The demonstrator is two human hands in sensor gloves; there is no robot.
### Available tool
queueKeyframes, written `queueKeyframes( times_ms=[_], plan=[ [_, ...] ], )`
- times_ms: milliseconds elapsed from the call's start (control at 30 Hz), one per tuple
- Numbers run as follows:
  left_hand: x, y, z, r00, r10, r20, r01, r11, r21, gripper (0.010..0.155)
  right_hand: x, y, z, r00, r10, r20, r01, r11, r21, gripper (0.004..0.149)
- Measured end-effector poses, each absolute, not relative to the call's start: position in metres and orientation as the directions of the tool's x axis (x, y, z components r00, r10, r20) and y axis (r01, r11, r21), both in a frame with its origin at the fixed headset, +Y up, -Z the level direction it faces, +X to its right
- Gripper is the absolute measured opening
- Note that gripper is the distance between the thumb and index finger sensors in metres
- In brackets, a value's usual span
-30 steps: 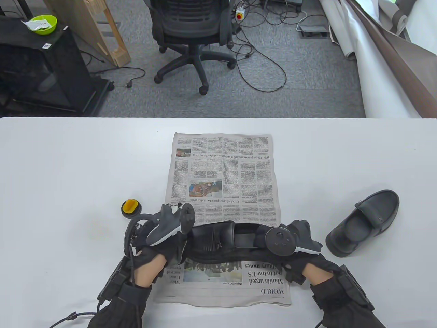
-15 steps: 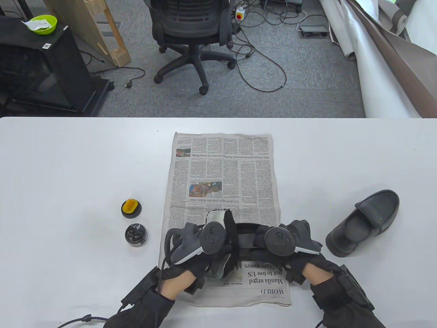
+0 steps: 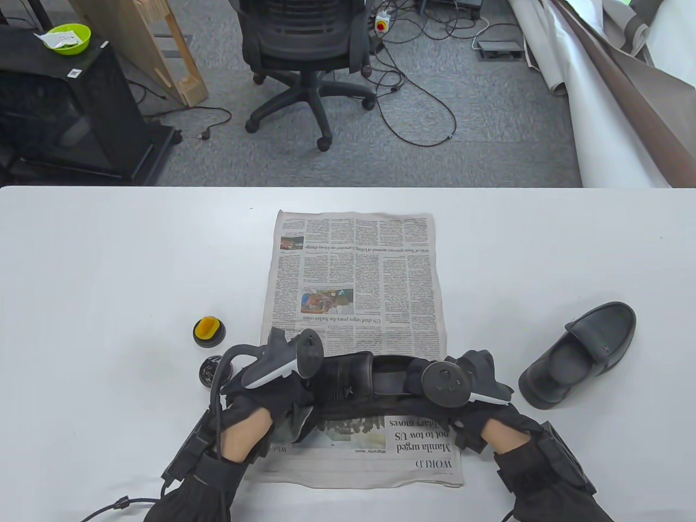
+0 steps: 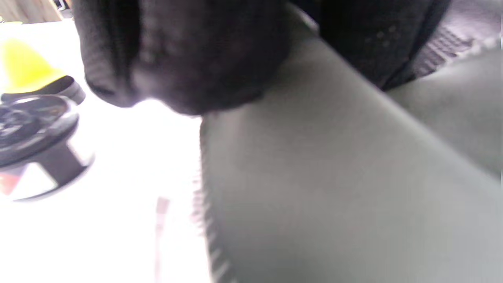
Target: Dip and apply built-in sponge shoe polish on shoes
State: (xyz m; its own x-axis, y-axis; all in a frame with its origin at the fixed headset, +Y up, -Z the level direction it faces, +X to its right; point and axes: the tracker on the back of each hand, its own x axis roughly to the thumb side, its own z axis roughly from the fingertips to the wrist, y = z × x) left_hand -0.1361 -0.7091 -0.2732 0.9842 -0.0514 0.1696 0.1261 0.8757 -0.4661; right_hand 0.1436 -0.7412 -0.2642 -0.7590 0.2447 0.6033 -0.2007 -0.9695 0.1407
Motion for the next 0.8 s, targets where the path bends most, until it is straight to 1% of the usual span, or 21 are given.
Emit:
queueKeyframes(
  times_ms=[133, 167, 200, 267, 300, 333, 400, 467, 500, 567, 600, 633, 700, 800],
  plan=[
    [-0.147, -0.706, -0.275, 0.979, -0.127, 0.158, 0.186, 0.873, -0.45, 0.045, 0.144, -0.741, -0.264, -0.76, 0.245, 0.603, -0.201, -0.969, 0.141, 0.04],
    [-0.147, -0.704, -0.275, 0.98, -0.1, 0.174, 0.168, 0.883, -0.438, 0.045, 0.144, -0.741, -0.264, -0.758, 0.247, 0.603, -0.202, -0.969, 0.142, 0.04],
    [-0.146, -0.704, -0.275, 0.981, -0.062, 0.185, 0.138, 0.891, -0.432, 0.045, 0.144, -0.741, -0.265, -0.758, 0.247, 0.604, -0.202, -0.969, 0.143, 0.04],
    [-0.139, -0.7, -0.273, 0.976, 0.078, 0.204, 0.011, 0.917, -0.4, 0.044, 0.144, -0.741, -0.264, -0.758, 0.246, 0.604, -0.201, -0.969, 0.142, 0.04],
    [-0.131, -0.699, -0.27, 0.959, 0.179, 0.218, -0.087, 0.924, -0.372, 0.044, 0.144, -0.741, -0.265, -0.758, 0.246, 0.604, -0.201, -0.969, 0.142, 0.04],
    [-0.123, -0.699, -0.268, 0.941, 0.243, 0.236, -0.157, 0.93, -0.332, 0.044, 0.144, -0.741, -0.265, -0.757, 0.248, 0.604, -0.202, -0.969, 0.144, 0.04],
    [-0.106, -0.698, -0.262, 0.914, 0.313, 0.258, -0.254, 0.937, -0.238, 0.045, 0.144, -0.741, -0.265, -0.757, 0.25, 0.604, -0.204, -0.968, 0.145, 0.04],
    [-0.09, -0.698, -0.258, 0.907, 0.326, 0.266, -0.291, 0.943, -0.163, 0.045, 0.144, -0.741, -0.265, -0.757, 0.249, 0.604, -0.204, -0.968, 0.145, 0.04],
    [-0.083, -0.698, -0.257, 0.911, 0.321, 0.26, -0.298, 0.946, -0.124, 0.045, 0.144, -0.741, -0.265, -0.757, 0.249, 0.604, -0.204, -0.968, 0.144, 0.04],
    [-0.073, -0.701, -0.258, 0.938, 0.271, 0.214, -0.26, 0.962, -0.08, 0.045, 0.144, -0.741, -0.265, -0.757, 0.25, 0.603, -0.204, -0.968, 0.145, 0.04],
    [-0.07, -0.703, -0.261, 0.959, 0.193, 0.208, -0.18, 0.98, -0.08, 0.045, 0.144, -0.741, -0.264, -0.758, 0.249, 0.603, -0.203, -0.968, 0.144, 0.04],
    [-0.07, -0.704, -0.263, 0.964, 0.168, 0.206, -0.153, 0.984, -0.088, 0.045, 0.144, -0.741, -0.264, -0.758, 0.247, 0.604, -0.202, -0.969, 0.143, 0.04],
    [-0.072, -0.707, -0.267, 0.963, 0.198, 0.184, -0.171, 0.974, -0.15, 0.045, 0.144, -0.741, -0.265, -0.757, 0.248, 0.605, -0.202, -0.969, 0.144, 0.04],
    [-0.079, -0.708, -0.27, 0.98, 0.105, 0.169, -0.077, 0.983, -0.165, 0.044, 0.144, -0.741, -0.265, -0.756, 0.249, 0.605, -0.203, -0.968, 0.145, 0.04]
  ],
)
